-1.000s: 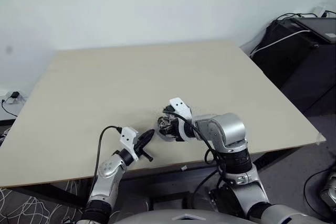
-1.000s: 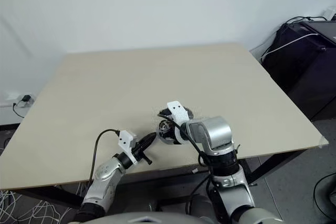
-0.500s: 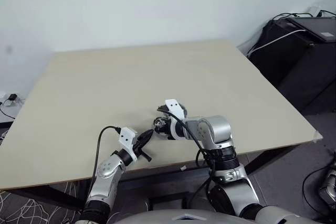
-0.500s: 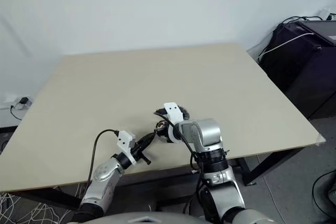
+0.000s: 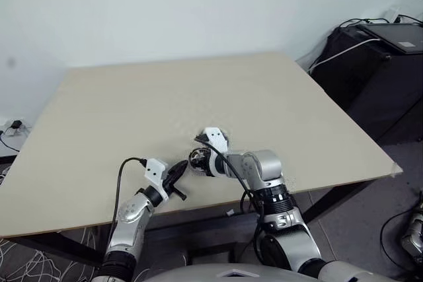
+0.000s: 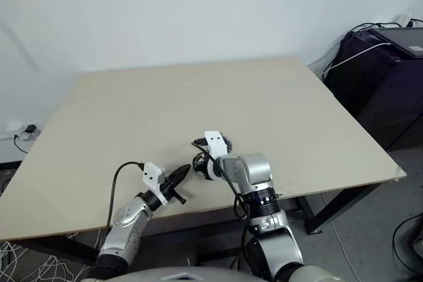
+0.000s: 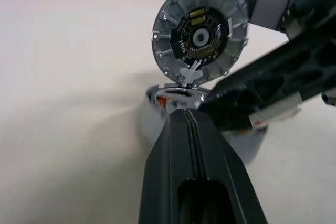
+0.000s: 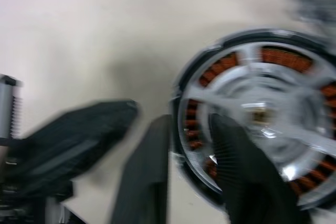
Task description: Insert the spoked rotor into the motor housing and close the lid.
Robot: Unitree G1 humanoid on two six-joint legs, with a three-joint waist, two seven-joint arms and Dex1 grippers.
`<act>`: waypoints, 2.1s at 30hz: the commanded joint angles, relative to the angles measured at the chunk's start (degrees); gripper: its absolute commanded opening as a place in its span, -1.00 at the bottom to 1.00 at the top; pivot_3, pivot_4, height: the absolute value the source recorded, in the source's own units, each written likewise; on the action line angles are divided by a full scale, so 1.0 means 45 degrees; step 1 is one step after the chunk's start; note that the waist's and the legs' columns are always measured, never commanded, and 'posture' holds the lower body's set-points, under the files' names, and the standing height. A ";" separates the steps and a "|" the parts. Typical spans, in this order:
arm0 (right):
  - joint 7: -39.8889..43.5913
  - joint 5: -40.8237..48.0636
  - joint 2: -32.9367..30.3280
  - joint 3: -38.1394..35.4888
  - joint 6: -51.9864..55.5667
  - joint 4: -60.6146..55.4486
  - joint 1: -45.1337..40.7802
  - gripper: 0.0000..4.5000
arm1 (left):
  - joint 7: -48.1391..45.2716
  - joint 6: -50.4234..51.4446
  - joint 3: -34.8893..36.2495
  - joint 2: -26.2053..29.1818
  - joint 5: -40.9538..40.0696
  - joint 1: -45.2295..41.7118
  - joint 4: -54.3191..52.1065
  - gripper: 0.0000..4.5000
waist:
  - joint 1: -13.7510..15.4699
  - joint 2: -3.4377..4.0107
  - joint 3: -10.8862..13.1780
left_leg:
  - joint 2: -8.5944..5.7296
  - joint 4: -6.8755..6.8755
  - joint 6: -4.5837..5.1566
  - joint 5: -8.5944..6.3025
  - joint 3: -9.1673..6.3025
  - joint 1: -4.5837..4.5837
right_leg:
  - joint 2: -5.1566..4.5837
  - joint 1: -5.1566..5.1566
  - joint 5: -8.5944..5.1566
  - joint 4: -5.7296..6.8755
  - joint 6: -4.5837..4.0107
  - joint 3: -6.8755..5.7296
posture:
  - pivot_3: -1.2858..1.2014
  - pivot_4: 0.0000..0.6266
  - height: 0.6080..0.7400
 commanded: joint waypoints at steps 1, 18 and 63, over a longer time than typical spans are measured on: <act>-0.0037 0.0242 0.0021 0.0074 -0.0063 -0.0420 -0.0110 0.15 | -0.0135 -0.0218 0.0022 0.0048 -0.0058 -0.0253 -0.0149 -1.00 | 0.0000 -0.0001 -0.0002 | 0.0001 -0.0010 0.0000 0.0000 -0.0001 0.0001 | 0.0000 -0.0002 0.0001 -0.0007 -0.0002 -0.0001 | 0.03 -1.00 1.00; 0.3924 -0.0303 -0.6004 0.5191 -0.3800 -0.3778 0.0200 0.71 | -0.0213 -0.0132 0.0104 -0.0037 -0.0083 -0.0254 -0.0192 -1.00 | 0.0036 -0.0004 0.0006 | -0.0001 -0.0039 0.0010 -0.0001 -0.0003 -0.0053 | -0.0011 -0.0048 -0.0008 -0.0043 -0.0003 -0.0008 | 0.03 -1.00 1.00; 0.8204 -0.5356 -0.7217 0.8052 -1.0020 -0.0121 -0.0761 -0.27 | -0.0231 -0.0273 -0.0172 -0.0158 0.0241 -0.0131 -0.0133 -1.00 | 0.0451 -0.0104 0.0066 | -0.0002 -0.0018 0.0019 -0.0005 0.0000 -0.0049 | -0.0013 -0.0032 -0.0004 -0.0047 0.0001 -0.0010 | 0.03 -1.00 1.00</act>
